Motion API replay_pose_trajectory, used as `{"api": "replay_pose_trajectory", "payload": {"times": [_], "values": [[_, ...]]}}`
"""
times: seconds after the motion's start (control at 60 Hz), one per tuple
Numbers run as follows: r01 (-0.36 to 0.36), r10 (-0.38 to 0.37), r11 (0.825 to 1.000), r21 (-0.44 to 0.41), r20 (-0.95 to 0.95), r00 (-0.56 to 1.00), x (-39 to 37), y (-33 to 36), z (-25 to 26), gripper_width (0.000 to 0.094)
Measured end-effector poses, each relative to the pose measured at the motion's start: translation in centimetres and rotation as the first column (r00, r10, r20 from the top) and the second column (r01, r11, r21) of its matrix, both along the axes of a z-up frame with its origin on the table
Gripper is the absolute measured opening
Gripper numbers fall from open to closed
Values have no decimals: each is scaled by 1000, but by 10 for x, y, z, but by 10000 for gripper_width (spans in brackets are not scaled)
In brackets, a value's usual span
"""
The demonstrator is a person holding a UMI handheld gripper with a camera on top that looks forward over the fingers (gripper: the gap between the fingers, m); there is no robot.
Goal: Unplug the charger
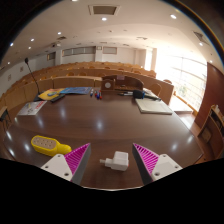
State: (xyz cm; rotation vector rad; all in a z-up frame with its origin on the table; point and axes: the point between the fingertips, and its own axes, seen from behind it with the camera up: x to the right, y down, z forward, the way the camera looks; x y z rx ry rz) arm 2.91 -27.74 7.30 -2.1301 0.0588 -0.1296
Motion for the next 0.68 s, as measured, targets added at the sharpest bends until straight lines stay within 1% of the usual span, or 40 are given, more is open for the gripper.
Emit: {"api": "replay_pose_trajectory", "payload": {"times": [0.133, 0.233, 0.417, 0.567, 0.683], "values": [[6, -7, 1000, 23, 14, 1000, -22, -51, 29, 850], [27, -28, 999, 37, 33, 999, -36, -96, 47, 848], [44, -46, 998, 45, 42, 998, -61, -167, 67, 848], [66, -70, 995, 73, 53, 996, -65, -201, 86, 849], [60, -67, 994, 89, 78, 995, -66, -217, 98, 850]]}}
